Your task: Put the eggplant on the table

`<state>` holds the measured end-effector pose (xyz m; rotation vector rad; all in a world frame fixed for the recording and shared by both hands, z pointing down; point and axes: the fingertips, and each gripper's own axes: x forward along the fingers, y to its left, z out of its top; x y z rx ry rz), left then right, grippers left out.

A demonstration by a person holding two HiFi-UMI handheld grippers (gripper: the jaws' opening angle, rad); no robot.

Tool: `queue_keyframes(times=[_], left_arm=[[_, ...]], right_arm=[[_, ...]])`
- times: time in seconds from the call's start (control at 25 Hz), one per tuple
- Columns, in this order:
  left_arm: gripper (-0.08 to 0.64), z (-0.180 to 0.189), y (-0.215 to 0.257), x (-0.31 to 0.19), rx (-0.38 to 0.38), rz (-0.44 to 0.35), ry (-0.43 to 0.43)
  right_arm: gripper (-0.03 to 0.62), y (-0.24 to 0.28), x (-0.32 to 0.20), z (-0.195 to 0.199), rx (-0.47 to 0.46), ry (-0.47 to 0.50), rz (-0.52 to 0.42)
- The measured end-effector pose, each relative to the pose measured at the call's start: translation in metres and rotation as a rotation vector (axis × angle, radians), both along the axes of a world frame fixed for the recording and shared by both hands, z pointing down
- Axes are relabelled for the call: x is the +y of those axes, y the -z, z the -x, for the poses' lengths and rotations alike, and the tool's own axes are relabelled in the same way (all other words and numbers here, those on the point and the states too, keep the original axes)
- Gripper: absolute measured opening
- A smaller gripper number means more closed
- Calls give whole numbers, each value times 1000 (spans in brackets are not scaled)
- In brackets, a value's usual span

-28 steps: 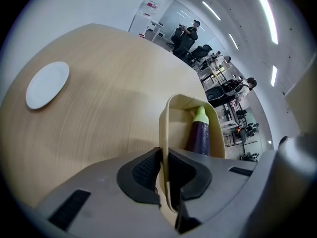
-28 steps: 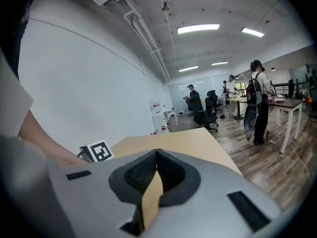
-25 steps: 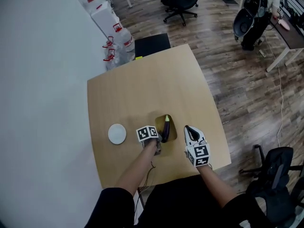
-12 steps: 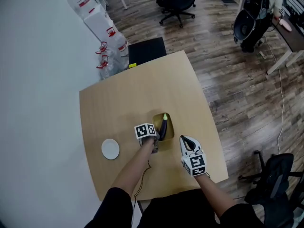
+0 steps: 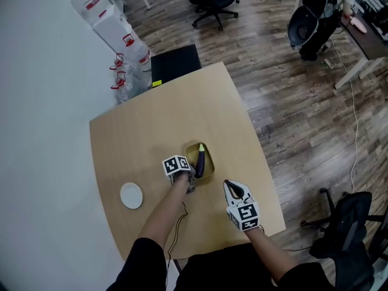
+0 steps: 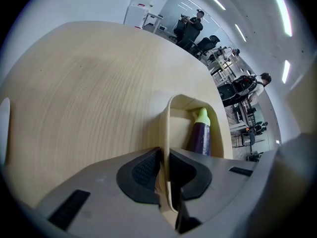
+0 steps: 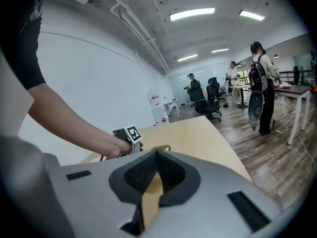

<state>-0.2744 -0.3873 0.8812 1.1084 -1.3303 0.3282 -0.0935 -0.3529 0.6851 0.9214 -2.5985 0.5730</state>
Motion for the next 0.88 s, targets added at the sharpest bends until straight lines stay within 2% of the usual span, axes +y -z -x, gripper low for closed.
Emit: queue_keyframes(times=[0.2, 0.28, 0.36, 0.48, 0.72, 0.8, 0.88], left_arm=[[38, -4, -2, -2, 8, -5, 3], [92, -3, 1, -5, 19, -23, 16], [154, -3, 8, -9, 30, -55, 43], [158, 0, 26, -3, 21, -120, 89], [158, 5, 81, 4, 28, -256, 89], [158, 7, 108, 16, -15, -318, 85], [158, 10, 140, 25, -97, -399, 49]], right_arm=[[60, -9, 5, -15, 17, -1, 19], [60, -8, 2, -20, 20, -9, 13], [60, -5, -2, -24, 20, -17, 4], [60, 2, 0, -32, 24, -22, -7], [60, 33, -2, -39, 3, -61, -70], [60, 46, 10, -37, -8, -65, -84], [60, 57, 22, -33, -12, -62, -109]])
